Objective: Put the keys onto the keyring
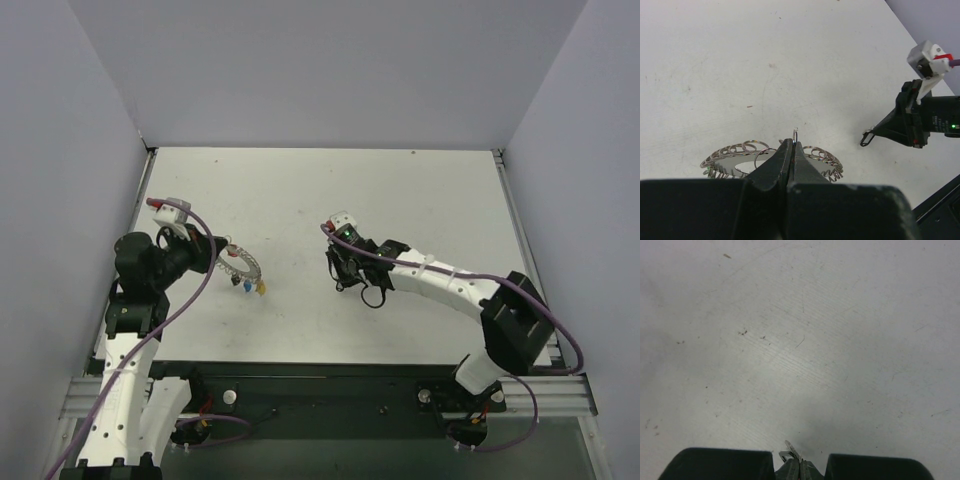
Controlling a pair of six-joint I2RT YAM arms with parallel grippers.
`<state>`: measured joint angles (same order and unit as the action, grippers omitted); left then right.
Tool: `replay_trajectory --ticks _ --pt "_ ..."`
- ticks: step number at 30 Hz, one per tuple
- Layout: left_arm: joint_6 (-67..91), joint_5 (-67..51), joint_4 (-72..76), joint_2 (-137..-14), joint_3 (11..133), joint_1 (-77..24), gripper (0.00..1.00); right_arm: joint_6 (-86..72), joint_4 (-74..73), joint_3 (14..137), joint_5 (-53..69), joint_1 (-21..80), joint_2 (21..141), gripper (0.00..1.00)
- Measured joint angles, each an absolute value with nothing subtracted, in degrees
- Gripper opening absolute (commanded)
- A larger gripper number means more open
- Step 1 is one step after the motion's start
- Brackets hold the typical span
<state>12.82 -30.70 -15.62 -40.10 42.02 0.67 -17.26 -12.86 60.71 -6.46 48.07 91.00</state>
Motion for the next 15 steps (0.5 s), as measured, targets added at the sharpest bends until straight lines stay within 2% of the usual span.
replay_trajectory --ticks 7,15 --pt "10.63 -31.03 -17.32 -42.19 42.68 -2.46 0.0 -6.96 -6.31 51.53 1.43 48.05 78.98 0.0" --pt "7.62 -31.24 -18.24 -43.53 46.3 -11.4 0.0 -1.3 -4.23 48.49 15.0 44.75 66.67 0.0"
